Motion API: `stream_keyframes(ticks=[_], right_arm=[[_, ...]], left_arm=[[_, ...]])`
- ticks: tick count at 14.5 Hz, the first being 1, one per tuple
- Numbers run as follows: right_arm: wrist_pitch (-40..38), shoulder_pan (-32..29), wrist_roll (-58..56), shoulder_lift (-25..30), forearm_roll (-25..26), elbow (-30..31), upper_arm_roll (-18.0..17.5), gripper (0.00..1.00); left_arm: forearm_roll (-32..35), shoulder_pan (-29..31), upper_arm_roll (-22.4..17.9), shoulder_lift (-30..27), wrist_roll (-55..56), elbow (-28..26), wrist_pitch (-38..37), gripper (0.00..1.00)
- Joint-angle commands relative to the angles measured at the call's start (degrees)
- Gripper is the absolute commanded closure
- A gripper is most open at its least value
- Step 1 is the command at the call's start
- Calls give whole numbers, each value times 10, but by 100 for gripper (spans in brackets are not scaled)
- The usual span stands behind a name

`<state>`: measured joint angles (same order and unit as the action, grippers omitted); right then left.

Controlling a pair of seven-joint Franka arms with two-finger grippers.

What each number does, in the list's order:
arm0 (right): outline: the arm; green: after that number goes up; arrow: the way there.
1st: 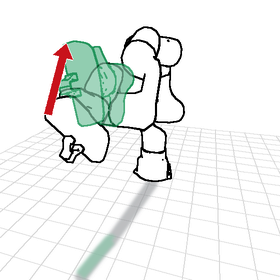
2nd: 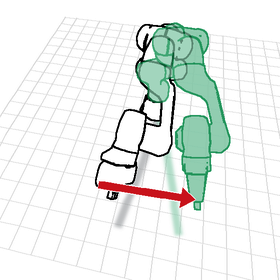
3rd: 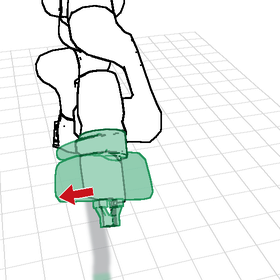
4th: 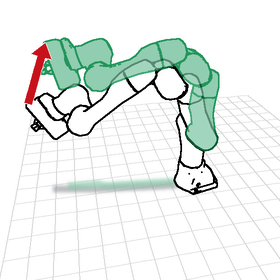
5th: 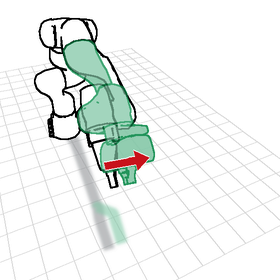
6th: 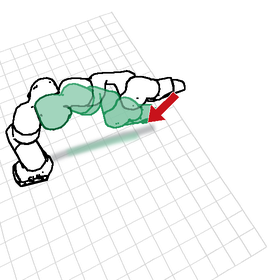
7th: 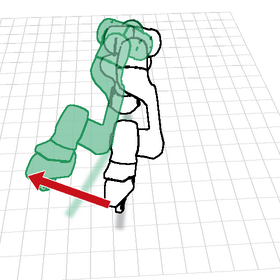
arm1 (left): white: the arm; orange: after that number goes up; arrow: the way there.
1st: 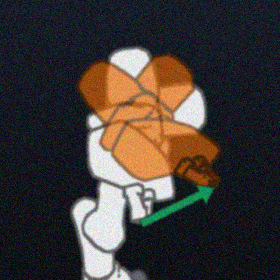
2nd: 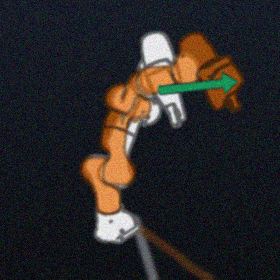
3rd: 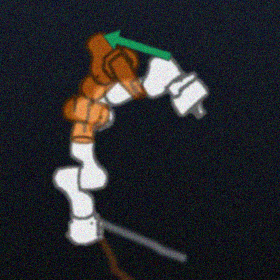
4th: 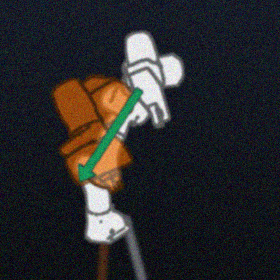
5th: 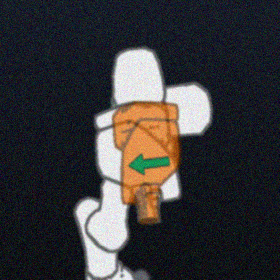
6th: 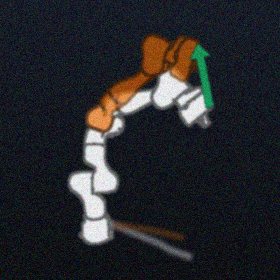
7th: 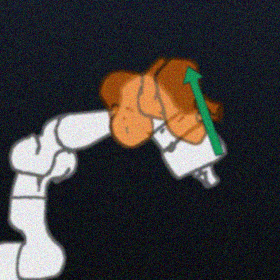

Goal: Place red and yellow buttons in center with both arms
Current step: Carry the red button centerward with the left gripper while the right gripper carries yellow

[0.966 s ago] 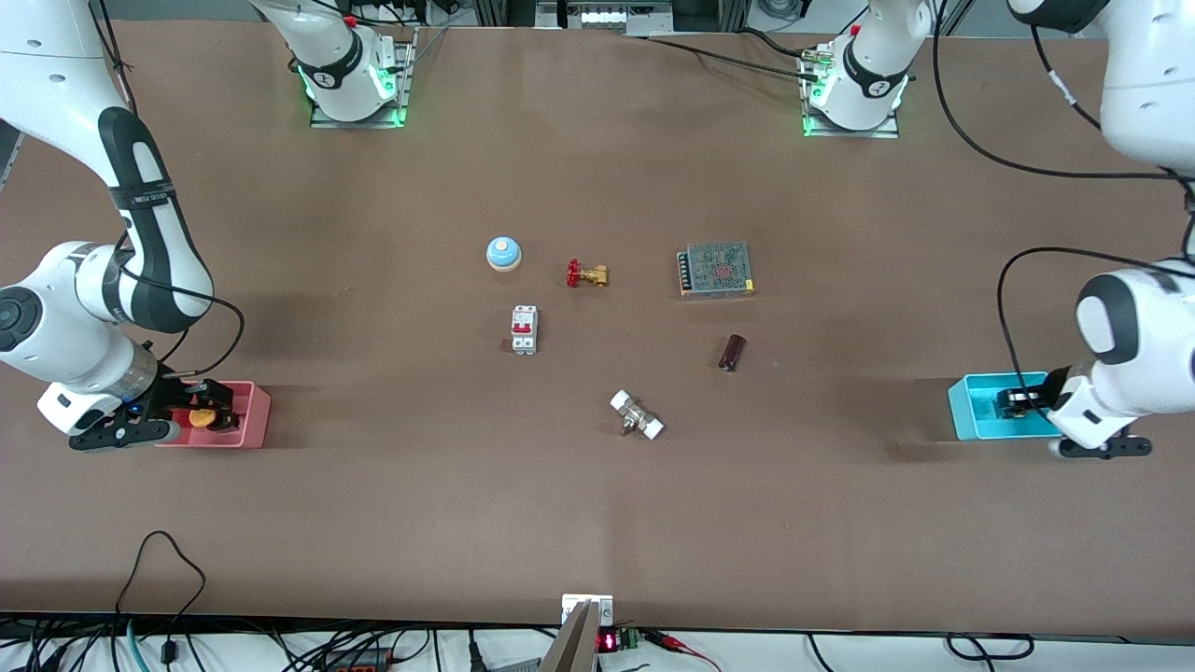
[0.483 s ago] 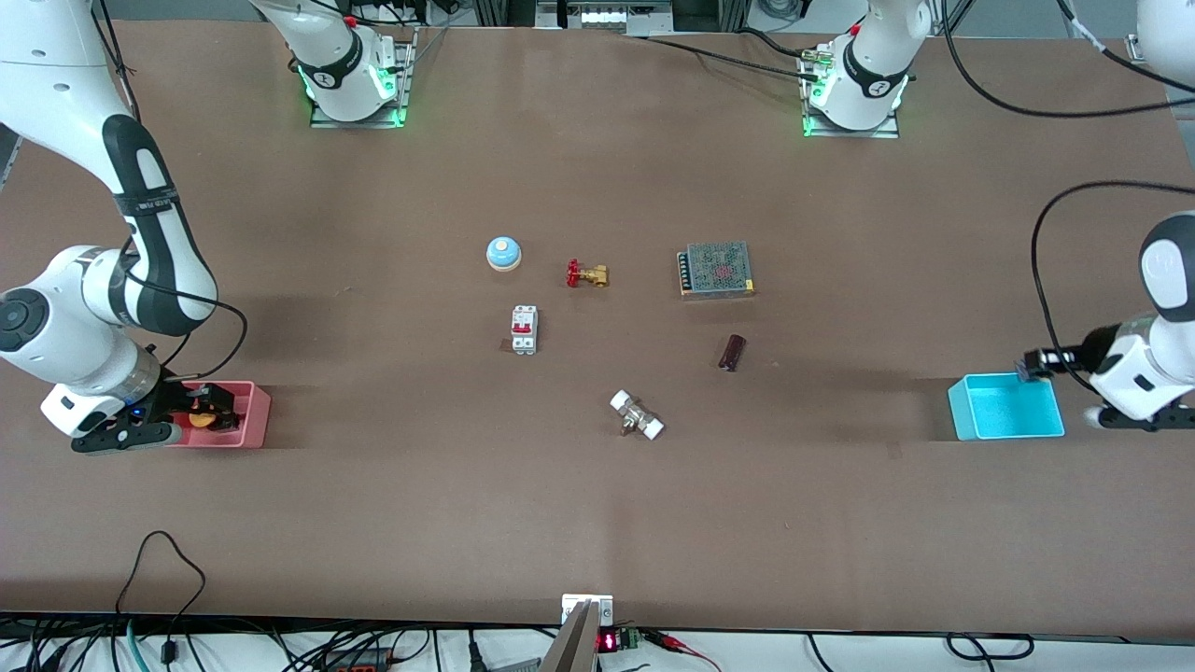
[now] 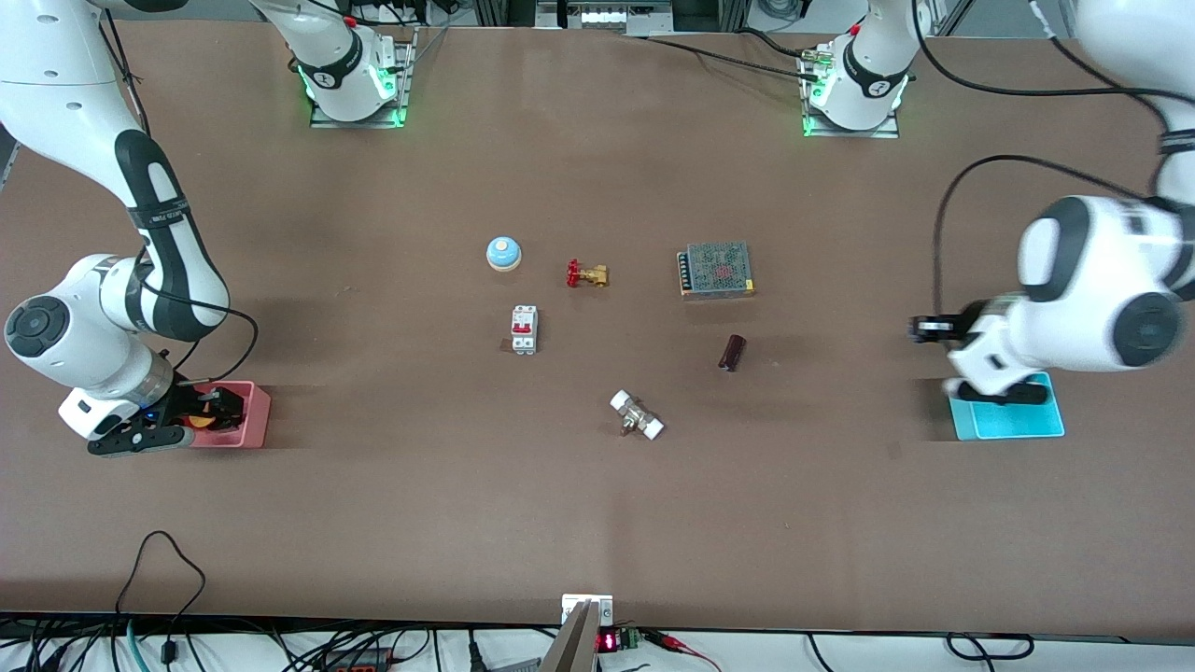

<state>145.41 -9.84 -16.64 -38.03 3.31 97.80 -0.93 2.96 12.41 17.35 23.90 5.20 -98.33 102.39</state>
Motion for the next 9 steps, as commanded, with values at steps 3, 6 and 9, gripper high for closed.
stream_keyframes(ticks=[3,6,9], right_arm=[[4,-4,-16,3,-10,5,-4,7],[3,-4,-16,2,-10,5,-4,30],[2,-4,-16,3,-10,5,-4,46]], left_arm=[[5,-22,42,-10,83,-83,109,73],[7,-47,42,-2,122,-138,197,73],[11,-70,38,4,155,-163,236,73]])
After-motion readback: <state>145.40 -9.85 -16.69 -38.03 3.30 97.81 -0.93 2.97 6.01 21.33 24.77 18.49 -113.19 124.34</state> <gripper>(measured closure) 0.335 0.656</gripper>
